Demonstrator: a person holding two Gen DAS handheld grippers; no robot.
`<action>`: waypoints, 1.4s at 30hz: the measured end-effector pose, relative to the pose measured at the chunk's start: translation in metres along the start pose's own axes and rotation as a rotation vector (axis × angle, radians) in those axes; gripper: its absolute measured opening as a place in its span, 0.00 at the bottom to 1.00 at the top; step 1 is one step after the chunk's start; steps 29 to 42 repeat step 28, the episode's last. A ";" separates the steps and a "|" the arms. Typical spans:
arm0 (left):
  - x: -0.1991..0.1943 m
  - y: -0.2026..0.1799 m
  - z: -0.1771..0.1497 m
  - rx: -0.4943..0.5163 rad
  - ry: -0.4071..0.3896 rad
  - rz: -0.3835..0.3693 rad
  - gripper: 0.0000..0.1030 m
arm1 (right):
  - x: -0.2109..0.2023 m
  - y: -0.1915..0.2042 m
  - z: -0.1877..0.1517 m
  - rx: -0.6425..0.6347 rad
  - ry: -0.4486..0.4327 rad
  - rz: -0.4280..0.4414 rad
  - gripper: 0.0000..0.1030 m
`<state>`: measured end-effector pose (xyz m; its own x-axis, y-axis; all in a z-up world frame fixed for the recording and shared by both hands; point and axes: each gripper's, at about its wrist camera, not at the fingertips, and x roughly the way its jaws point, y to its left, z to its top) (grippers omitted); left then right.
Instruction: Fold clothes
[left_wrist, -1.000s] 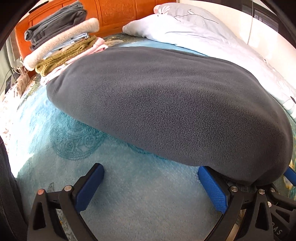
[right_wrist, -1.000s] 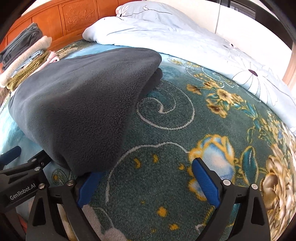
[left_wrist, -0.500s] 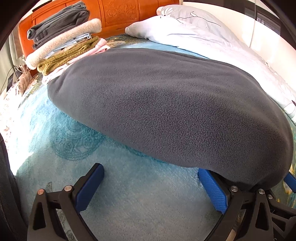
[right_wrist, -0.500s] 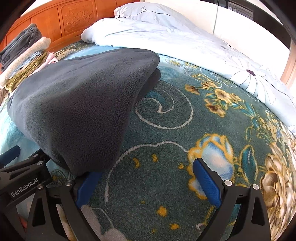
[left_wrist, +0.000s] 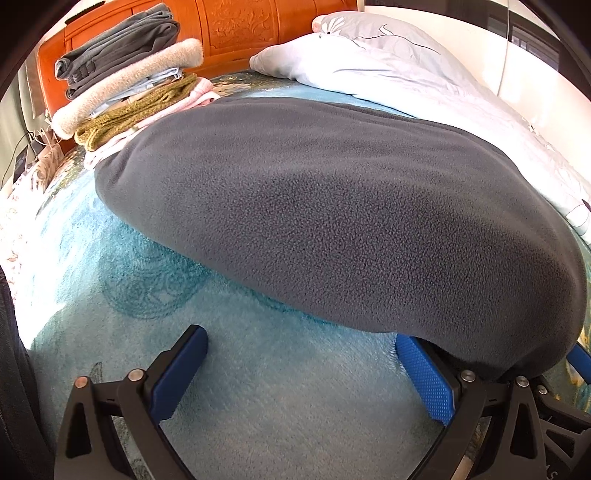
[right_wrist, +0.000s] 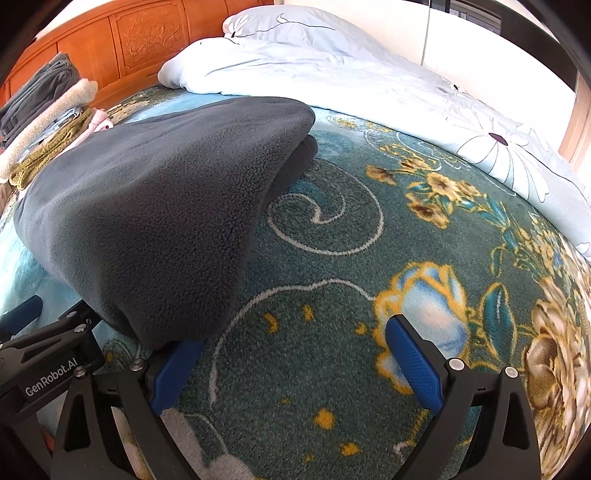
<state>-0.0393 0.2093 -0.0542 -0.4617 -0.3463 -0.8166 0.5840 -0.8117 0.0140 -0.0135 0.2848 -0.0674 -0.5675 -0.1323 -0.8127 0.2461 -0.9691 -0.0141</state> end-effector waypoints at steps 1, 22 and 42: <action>0.001 0.002 0.001 -0.001 0.000 0.001 1.00 | 0.000 -0.001 -0.001 0.000 -0.002 0.000 0.95; 0.014 0.010 0.011 0.004 0.007 -0.006 1.00 | 0.000 -0.001 -0.002 -0.001 -0.009 0.005 0.95; 0.014 0.011 0.013 0.003 0.011 -0.010 1.00 | 0.000 -0.001 -0.002 -0.002 -0.009 0.006 0.95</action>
